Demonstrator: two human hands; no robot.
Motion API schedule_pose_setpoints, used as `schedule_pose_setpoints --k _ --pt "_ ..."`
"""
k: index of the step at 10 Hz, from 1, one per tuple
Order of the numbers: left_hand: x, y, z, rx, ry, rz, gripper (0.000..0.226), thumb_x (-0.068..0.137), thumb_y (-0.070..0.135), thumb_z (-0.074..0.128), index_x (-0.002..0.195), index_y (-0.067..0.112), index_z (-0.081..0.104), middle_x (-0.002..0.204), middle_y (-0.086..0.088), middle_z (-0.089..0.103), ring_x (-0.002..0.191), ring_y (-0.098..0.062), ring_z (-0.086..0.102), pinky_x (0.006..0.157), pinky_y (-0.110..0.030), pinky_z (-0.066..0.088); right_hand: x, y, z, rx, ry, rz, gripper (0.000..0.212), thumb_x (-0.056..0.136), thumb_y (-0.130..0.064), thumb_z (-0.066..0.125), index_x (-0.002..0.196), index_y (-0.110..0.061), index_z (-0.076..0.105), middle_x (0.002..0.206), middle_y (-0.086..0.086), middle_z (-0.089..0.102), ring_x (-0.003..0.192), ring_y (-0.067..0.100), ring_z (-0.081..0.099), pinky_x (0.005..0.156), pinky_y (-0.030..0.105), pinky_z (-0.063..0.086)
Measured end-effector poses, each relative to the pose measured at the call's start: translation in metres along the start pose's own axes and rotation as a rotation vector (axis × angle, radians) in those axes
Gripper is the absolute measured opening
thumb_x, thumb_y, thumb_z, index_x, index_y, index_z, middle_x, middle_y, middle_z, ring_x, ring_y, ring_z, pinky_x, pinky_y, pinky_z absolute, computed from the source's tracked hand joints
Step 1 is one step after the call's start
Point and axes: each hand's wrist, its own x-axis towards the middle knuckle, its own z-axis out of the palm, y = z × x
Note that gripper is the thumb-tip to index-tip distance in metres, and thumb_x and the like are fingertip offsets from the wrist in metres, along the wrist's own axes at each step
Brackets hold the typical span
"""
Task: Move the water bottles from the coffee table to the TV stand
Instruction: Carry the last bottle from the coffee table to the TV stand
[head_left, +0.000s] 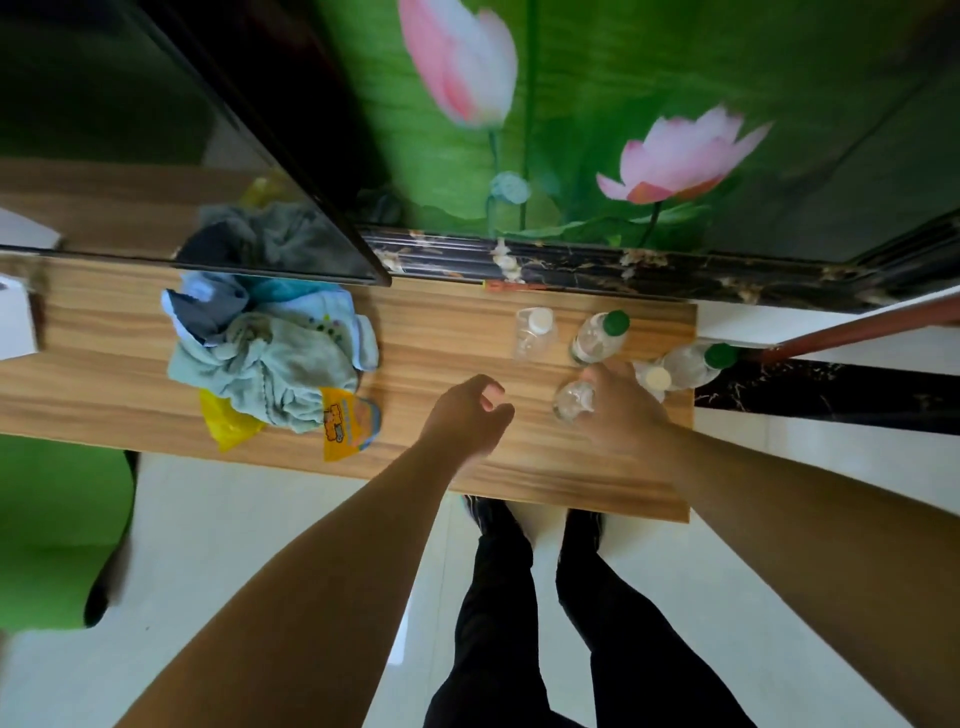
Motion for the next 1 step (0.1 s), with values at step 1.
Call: schedule_pose_setpoints --k 1 --pt "-0.0066 0.0235 -0.0134 -0.002 0.011 0.065 0.028 0.086 0.035 0.058 0.112 0.024 0.061 0.094 0.004 0.059 0.084 -0.014 0.053 0.068 -0.024 0.036 -0.0131 -0.0062 -0.0177 0.120 0.023 0.018 0.060 0.083 -0.034 0.060 0.138 -0.023 0.038 0.142 0.009 0.033 0.120 0.029 0.049 0.090 0.037 0.046"
